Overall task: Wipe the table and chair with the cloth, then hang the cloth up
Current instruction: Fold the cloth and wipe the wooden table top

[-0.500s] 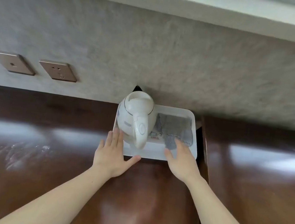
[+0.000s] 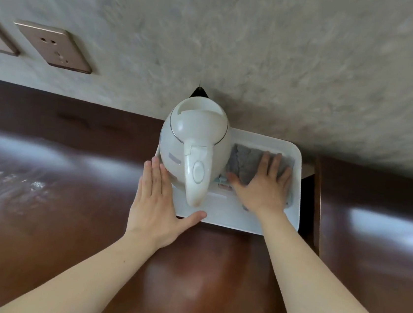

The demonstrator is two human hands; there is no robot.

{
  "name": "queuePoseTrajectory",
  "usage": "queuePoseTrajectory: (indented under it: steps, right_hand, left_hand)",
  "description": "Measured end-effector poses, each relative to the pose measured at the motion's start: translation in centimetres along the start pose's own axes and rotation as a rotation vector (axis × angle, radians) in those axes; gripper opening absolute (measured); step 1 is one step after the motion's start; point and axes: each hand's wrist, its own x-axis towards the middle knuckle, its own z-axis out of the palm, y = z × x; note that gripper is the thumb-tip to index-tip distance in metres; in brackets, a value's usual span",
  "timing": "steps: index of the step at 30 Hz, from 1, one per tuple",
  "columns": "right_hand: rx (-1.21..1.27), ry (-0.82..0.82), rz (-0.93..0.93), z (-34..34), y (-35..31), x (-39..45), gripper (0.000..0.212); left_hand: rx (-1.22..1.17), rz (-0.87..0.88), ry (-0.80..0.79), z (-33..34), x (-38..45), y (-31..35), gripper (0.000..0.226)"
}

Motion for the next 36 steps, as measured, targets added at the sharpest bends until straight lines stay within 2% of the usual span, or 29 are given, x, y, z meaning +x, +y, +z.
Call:
queuePoseTrajectory:
  steps: [2,7,12,14,18,22,24,26,28,33,36]
  right_hand:
    - [-0.031,0.042,0.035,1.1,-0.5,0.1,0.111]
    - [-0.027,0.190,0.001,2.4,-0.5,0.2,0.071]
    - [0.029,0.237,-0.061,2.3,-0.2,-0.3,0.053]
    - [0.165,0.244,-0.017,1.8,-0.4,-0.8,0.048]
    - [0.597,0.214,0.073,0.1,-0.5,-3.3,0.043]
    - [0.988,0.214,0.192,-2.1,-2.0,-6.6,0.034]
    - [1.158,0.160,0.268,-3.2,-2.8,-7.9,0.037]
    - [1.275,0.118,0.280,-4.5,-3.5,-9.4,0.040]
    - [1.365,0.134,0.264,-6.1,-4.4,-11.0,0.038]
    - [1.511,0.302,0.151,-9.9,-7.3,-15.8,0.037]
    - [1.597,0.297,0.039,-11.2,-9.0,-19.1,0.040]
  left_hand:
    - [0.025,0.000,0.007,0.2,0.1,0.0,0.139]
    - [0.044,0.004,0.018,0.5,0.3,0.0,0.139]
    - [0.024,0.023,0.019,0.4,0.3,0.0,0.139]
    - [0.012,0.026,0.009,0.2,0.2,0.0,0.138]
    - [-0.058,0.034,-0.008,-0.6,-0.1,-0.2,0.131]
    - [-0.217,0.076,-0.112,-2.1,-0.3,-1.1,0.124]
    - [-0.247,0.128,-0.184,-3.0,-0.8,-2.0,0.124]
    - [-0.224,0.194,-0.250,-3.9,-1.8,-3.4,0.122]
    - [-0.216,0.242,-0.287,-5.1,-3.0,-4.7,0.110]
    - [-0.546,0.249,-0.139,-9.5,-6.1,-6.2,0.067]
    - [-0.623,0.318,-0.054,-12.4,-7.9,-6.3,0.054]
